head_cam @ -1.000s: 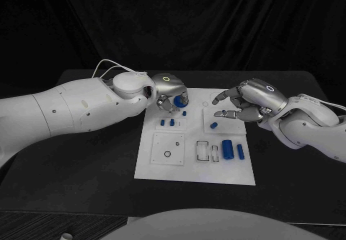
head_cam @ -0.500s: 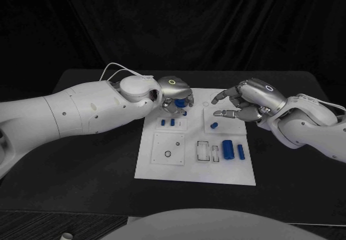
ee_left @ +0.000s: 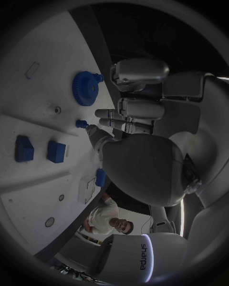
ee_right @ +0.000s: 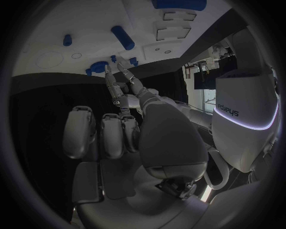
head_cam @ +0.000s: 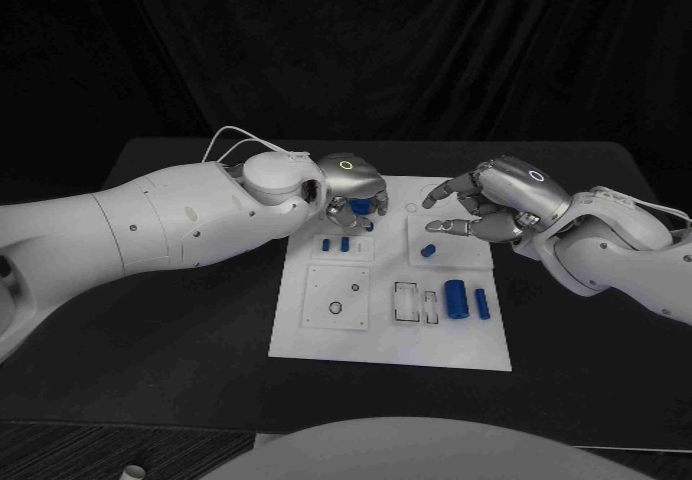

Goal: Assemble the parts on the task board

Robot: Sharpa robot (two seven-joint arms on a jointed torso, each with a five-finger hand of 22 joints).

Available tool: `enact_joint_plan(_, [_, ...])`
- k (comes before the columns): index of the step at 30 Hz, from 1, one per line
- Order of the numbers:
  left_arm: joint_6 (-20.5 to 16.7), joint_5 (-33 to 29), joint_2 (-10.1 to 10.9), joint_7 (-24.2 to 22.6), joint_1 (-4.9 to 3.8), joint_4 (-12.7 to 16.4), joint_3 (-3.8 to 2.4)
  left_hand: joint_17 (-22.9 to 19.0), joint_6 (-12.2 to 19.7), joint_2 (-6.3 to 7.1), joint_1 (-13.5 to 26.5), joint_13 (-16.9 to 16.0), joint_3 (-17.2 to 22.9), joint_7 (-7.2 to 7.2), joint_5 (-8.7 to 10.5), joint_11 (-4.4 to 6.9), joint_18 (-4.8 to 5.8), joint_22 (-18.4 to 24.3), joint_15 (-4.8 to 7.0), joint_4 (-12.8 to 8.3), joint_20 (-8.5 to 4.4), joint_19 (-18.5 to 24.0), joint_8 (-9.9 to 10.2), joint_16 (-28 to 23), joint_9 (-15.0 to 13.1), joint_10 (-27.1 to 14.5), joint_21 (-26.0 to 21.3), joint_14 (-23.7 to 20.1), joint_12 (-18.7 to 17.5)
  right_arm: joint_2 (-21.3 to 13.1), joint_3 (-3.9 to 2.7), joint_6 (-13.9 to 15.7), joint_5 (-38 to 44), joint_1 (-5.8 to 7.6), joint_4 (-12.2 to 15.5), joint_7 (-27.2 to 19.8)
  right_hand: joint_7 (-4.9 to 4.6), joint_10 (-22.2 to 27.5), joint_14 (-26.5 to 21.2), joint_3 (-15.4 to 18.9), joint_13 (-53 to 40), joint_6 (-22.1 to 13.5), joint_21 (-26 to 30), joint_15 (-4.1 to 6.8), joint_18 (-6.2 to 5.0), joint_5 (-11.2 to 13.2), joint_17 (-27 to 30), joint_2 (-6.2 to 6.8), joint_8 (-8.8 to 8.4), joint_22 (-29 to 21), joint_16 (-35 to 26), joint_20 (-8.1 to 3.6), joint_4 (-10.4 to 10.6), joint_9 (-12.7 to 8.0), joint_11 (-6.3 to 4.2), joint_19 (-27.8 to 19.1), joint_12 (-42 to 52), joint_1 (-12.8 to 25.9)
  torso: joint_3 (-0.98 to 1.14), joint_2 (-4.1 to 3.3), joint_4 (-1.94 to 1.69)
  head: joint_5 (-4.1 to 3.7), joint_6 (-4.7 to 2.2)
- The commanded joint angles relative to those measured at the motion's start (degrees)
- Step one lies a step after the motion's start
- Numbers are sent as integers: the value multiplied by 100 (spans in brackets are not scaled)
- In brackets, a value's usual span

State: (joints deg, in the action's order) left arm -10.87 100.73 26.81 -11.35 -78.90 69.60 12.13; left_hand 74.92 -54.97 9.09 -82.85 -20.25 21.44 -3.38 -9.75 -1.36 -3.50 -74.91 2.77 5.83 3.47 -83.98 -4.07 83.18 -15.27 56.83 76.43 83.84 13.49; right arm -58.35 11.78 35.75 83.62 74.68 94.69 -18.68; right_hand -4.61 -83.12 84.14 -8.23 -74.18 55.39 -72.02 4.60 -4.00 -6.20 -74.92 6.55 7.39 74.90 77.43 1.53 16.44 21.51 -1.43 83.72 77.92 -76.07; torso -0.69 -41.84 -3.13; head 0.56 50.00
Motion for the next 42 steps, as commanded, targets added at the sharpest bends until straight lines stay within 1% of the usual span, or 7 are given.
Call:
enact_joint_plan(1, [113, 5, -25, -16, 14, -19, -6, 670, -37, 18, -11, -6, -12, -2, -12, -15, 45, -1105, 36, -17, -23, 14, -16, -24, 8, 41, -22, 311, 38, 5, -3, -41, -5, 6, -3, 29, 7, 7, 288, -29, 6, 43, 35, 0, 49, -29, -13, -37, 30, 1045, -10, 16, -3, 9, 48, 128, -24, -37, 2, 8, 3, -14, 0])
enact_joint_plan(7, [185, 5, -37, 28, 31, -57, -6, 661, -61, 19, 90, 8, -58, 13, 163, -36, 46, -1105, 22, 34, -15, 15, -7, -19, 37, 4, -24, 305, 59, 7, -3, -65, -5, 5, -11, 35, 7, 7, 288, -29, 6, 43, 35, -1, 49, -29, -13, -37, 30, 1045, -10, 16, -3, 9, 48, 128, -24, -37, -4, 12, 1, -43, 0])
enact_joint_plan(10, [221, 5, -37, 47, 36, -63, -6, 642, -67, 25, 214, 30, -146, 50, 437, -52, 45, -1103, 10, 121, -4, 18, 8, -20, 73, -50, -34, 298, 72, 9, -3, -76, -5, 5, -17, 44, 8, 10, 289, -30, 10, 53, 42, -2, 48, -35, -16, -39, 35, 1044, -7, 17, -3, 11, 50, 126, -29, -40, -5, 17, 3, -40, 0])
enact_joint_plan(16, [302, 5, -39, 83, 44, -81, -6, 622, -65, 21, 219, 38, -156, 57, 461, -55, 41, -1097, 7, 130, -1, 27, 12, -34, 81, -69, -55, 290, 70, 18, -2, -101, -5, 4, -33, 58, 8, 15, 288, -33, 20, 61, 60, -3, 44, -40, -15, -41, 40, 1039, -9, 18, -3, 13, 52, 120, -37, -44, -5, 17, 8, -35, 0])
enact_joint_plan(19, [339, 5, -46, 91, 50, -97, -6, 625, -83, -21, 127, 68, -113, 59, 260, -60, 44, -1102, 0, 91, 6, 21, 11, -21, 103, -83, -43, 291, 76, 25, -2, -113, -5, 4, -41, 63, 8, 15, 288, -33, 20, 61, 60, -3, 44, -40, -15, -41, 40, 1039, -9, 18, -3, 13, 52, 120, -37, -44, -4, 18, 2, -45, 0])
enact_joint_plan(29, [408, 5, -105, 66, 110, -221, -6, 619, -170, -62, 17, 152, -20, 60, -91, -54, 46, -1107, 4, 16, 6, 10, -7, -3, 135, -59, -29, 294, 83, 58, -2, -168, -5, 0, -70, 77, 8, 22, 285, -34, 33, 65, 82, -4, 40, -43, -2, -43, 42, 1034, -20, 19, -4, 14, 53, 114, -49, -47, -3, 16, -3, -48, 0])
enact_joint_plan(42, [415, 5, -194, -34, 182, -395, -6, 570, -367, -126, -48, 243, 83, 48, -335, -14, 38, -1097, 20, -63, -4, 29, -76, -25, 127, -15, -68, 274, 81, 64, -2, -206, -5, -1, -75, 100, 9, 30, 281, -37, 44, 80, 101, -8, 37, -50, 11, -50, 50, 1029, -32, 21, -3, 17, 59, 108, -59, -51, -5, 15, 2, -75, 0])
